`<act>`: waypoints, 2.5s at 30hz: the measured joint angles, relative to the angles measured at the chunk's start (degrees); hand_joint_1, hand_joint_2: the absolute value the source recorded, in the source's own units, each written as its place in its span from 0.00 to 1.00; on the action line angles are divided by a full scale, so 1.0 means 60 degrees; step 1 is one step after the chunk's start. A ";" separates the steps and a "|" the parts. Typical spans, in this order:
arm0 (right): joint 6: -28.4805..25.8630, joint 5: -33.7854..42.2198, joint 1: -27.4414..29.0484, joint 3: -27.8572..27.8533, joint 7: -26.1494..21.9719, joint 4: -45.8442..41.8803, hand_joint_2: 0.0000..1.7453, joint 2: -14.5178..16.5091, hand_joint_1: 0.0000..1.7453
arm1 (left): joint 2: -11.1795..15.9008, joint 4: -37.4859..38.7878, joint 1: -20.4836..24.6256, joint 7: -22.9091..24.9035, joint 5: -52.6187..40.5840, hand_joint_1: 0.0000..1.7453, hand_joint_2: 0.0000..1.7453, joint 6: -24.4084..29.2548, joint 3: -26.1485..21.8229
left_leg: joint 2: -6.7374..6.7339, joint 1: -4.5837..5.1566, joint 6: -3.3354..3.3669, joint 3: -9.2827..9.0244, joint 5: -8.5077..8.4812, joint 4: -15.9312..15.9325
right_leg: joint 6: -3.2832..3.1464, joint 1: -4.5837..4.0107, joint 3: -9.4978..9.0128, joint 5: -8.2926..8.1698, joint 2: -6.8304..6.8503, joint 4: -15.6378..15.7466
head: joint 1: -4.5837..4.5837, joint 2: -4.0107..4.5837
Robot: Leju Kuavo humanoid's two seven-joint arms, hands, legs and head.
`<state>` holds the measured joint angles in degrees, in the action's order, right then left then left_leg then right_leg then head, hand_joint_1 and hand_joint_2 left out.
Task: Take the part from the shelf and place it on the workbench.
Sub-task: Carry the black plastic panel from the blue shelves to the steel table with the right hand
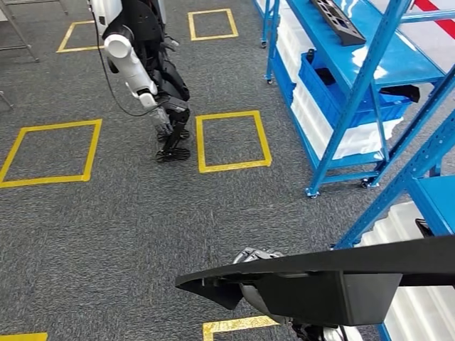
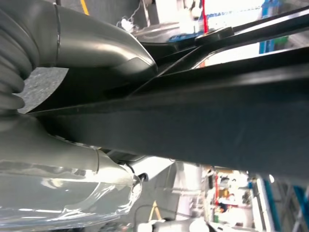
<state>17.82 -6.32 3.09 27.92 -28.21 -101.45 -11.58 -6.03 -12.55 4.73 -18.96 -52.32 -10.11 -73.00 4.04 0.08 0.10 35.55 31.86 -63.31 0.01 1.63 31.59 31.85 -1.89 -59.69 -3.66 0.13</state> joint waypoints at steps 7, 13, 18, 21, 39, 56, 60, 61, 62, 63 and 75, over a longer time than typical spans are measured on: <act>0.0118 0.0094 -0.0262 0.0085 -0.0116 0.0217 1.00 -0.0022 1.00 | 0.0012 0.0000 -0.0013 -0.0040 0.0000 0.00 1.00 0.0005 -0.0021 | -0.0770 -0.0036 -0.0041 0.0553 -0.0100 -0.0890 | -0.0055 -0.0075 -0.0261 0.0252 0.0986 0.0001 | -0.0005 0.0000; 0.0226 0.0217 -0.0495 0.0179 -0.0122 0.0337 1.00 -0.0048 1.00 | 0.0053 0.0000 0.0011 -0.0024 -0.0008 0.00 1.00 0.0010 -0.0029 | -0.1197 0.0220 0.0256 -0.0089 -0.0472 0.0536 | 0.0193 -0.0089 -0.0464 0.0433 0.1458 0.0084 | -0.0003 0.0000; 0.0307 0.0300 -0.0709 0.0279 -0.0118 0.0512 1.00 -0.0135 1.00 | 0.0087 0.0000 0.0077 -0.0011 -0.0006 0.00 1.00 0.0017 -0.0037 | -0.0662 0.0115 0.0414 -0.0286 -0.0488 0.0727 | 0.0253 -0.0074 0.0512 0.1416 0.0427 -0.2008 | 0.0024 0.0000; 0.0320 0.0314 -0.0708 0.0310 -0.0114 0.0641 1.00 -0.0178 1.00 | 0.0075 0.0000 0.0065 0.0021 -0.0003 0.00 1.00 0.0045 -0.0038 | -0.0250 0.0098 0.0407 -0.0355 -0.0451 0.0711 | 0.0278 -0.0074 0.0921 0.0992 0.0324 -0.2240 | 0.0025 0.0000; 0.0503 0.0387 -0.0962 0.0555 -0.0126 0.0982 1.00 -0.0044 1.00 | 0.0079 0.0000 -0.0015 0.0083 0.0025 0.00 1.00 0.0077 -0.0097 | -0.0999 0.0073 0.0084 0.0247 -0.0439 -0.0182 | -0.0039 -0.0112 -0.0324 0.0355 0.1106 -0.0026 | 0.0010 0.0000; 0.0418 0.0305 -0.0821 0.0599 -0.0285 0.1166 1.00 0.0027 1.00 | 0.0280 0.0000 -0.0106 0.1030 -0.0174 0.00 1.00 0.0427 -0.0183 | 0.0335 0.0040 0.0250 -0.0360 -0.0310 0.0571 | 0.0290 0.0014 0.0209 -0.0079 -0.0395 -0.0174 | 0.0036 0.0000; 0.0329 0.0242 -0.0792 0.0584 -0.0285 0.1156 1.00 0.0036 1.00 | 0.0274 0.0000 -0.0242 0.1416 -0.0295 0.00 1.00 0.0496 -0.0186 | 0.0317 0.0019 0.0106 -0.0216 -0.0202 0.0397 | 0.0078 0.0021 0.0101 0.0010 -0.0087 -0.0042 | 0.0025 0.0000; 0.0313 0.0232 -0.0768 0.0576 -0.0285 0.1136 1.00 0.0038 1.00 | 0.0270 0.0000 -0.0252 0.1496 -0.0337 0.00 1.00 0.0507 -0.0185 | 0.0075 0.0024 0.0058 -0.0076 -0.0028 0.0097 | 0.0027 0.0034 0.0062 0.0025 0.0051 -0.0021 | 0.0020 0.0000; 0.0300 0.0221 -0.0728 0.0564 -0.0285 0.1114 1.00 0.0036 1.00 | 0.0264 0.0000 -0.0248 0.1577 -0.0372 0.00 1.00 0.0523 -0.0183 | -0.0214 0.0019 0.0006 0.0170 0.0223 -0.0401 | -0.0016 0.0028 0.0027 0.0053 0.0199 -0.0014 | 0.0016 0.0000; 0.0287 0.0209 -0.0680 0.0550 -0.0283 0.1093 1.00 0.0033 1.00 | 0.0261 0.0000 -0.0239 0.1661 -0.0400 0.00 1.00 0.0545 -0.0181 | -0.0399 -0.0005 -0.0041 0.0493 0.0487 -0.1025 | -0.0045 0.0020 -0.0002 0.0088 0.0349 -0.0013 | 0.0015 0.0000; 0.0301 0.0067 -0.0513 0.0483 -0.0035 0.0788 1.00 0.0005 1.00 | 0.0128 0.0000 -0.0346 0.2213 -0.0637 0.00 1.00 0.0672 -0.0179 | -0.1118 0.0128 0.0300 -0.0102 -0.0443 0.0496 | 0.0302 -0.0027 -0.0525 0.0601 0.1315 -0.0005 | 0.0019 0.0000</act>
<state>19.62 -5.91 0.01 30.81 -28.43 -96.72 -11.55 -5.26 -12.55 2.65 -5.68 -56.14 -6.08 -74.07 -2.67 0.84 1.90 34.94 29.20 -60.34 1.82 1.47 28.44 35.46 6.00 -59.72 -3.55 0.13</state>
